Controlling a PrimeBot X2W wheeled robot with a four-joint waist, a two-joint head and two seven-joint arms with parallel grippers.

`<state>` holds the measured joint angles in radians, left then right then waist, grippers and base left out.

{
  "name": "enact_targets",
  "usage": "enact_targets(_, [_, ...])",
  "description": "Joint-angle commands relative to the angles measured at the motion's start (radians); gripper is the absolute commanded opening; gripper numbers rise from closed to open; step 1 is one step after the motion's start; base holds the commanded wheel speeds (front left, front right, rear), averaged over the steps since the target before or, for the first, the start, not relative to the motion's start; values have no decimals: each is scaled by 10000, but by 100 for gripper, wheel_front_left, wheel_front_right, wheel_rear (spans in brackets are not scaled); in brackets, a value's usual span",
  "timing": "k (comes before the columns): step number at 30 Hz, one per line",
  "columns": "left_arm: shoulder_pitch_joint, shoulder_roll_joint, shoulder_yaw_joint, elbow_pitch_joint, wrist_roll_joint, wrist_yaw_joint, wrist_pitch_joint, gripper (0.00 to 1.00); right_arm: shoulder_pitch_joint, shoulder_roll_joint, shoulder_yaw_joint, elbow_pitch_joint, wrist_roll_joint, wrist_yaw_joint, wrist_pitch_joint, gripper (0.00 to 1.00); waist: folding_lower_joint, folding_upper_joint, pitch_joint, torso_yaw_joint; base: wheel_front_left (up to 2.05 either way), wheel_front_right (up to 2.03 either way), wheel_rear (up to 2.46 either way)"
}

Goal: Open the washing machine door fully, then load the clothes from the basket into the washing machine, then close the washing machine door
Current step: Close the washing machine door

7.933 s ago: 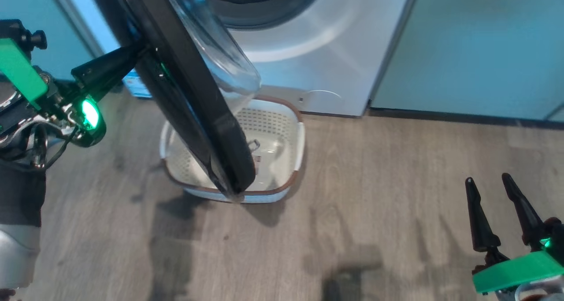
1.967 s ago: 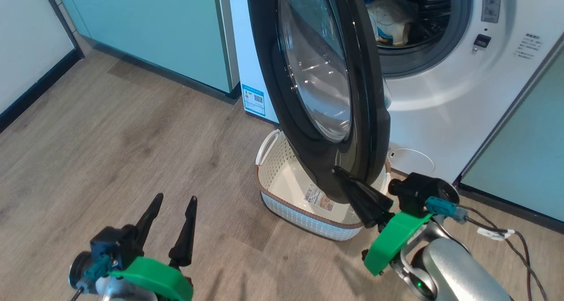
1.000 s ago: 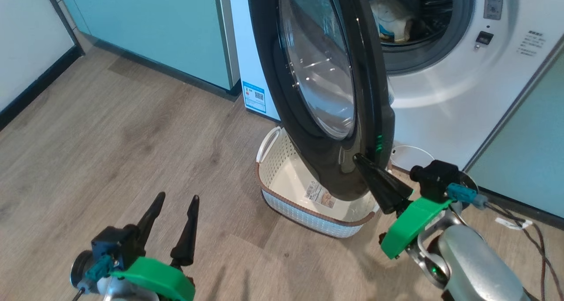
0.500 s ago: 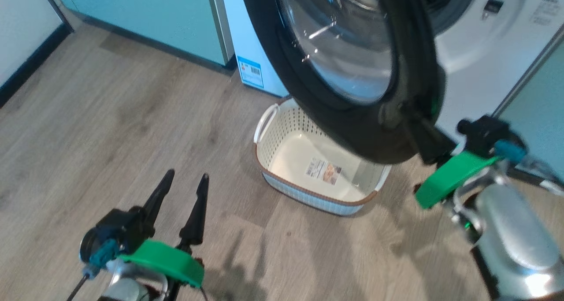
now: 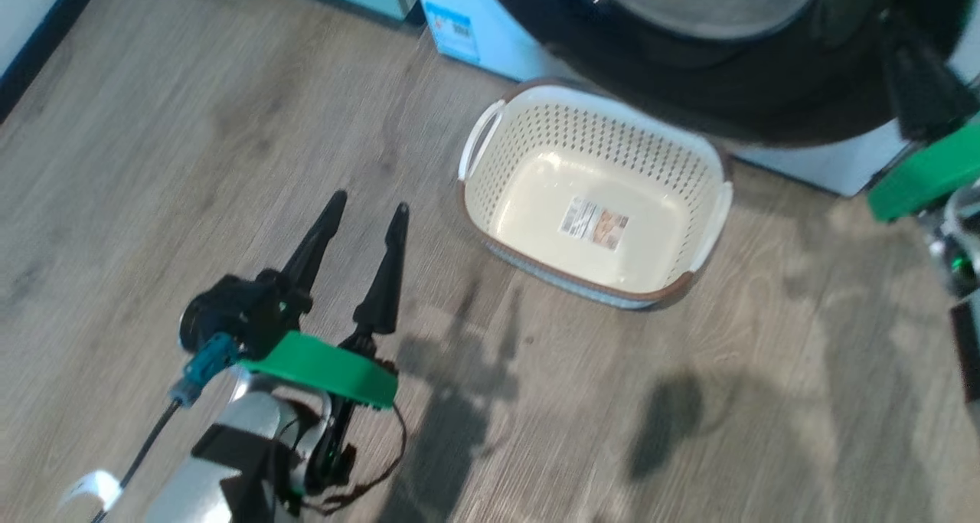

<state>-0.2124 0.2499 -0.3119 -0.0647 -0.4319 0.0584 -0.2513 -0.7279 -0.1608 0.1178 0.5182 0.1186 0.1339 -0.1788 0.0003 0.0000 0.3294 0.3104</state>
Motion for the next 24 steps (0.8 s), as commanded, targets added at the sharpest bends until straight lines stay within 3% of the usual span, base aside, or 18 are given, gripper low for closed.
enact_targets(1, [-501,25,375,-204,148,-102,-92,100,-676,-125,-105,-158,-115,-32,-28,0,-3,0,488,289,0,0,0])
enact_targets(11, [-1040,-789,691,-57,593,-732,-103,100,-2204,-650,-764,764,-499,-32,-187,0,-3,0,1267,805,0,0,0])
enact_targets(24, [-968,-1459,1181,234,1091,-1377,-104,100,-3047,-947,-1065,1887,-738,-32,-545,0,-3,0,1376,1082,0,0,0])
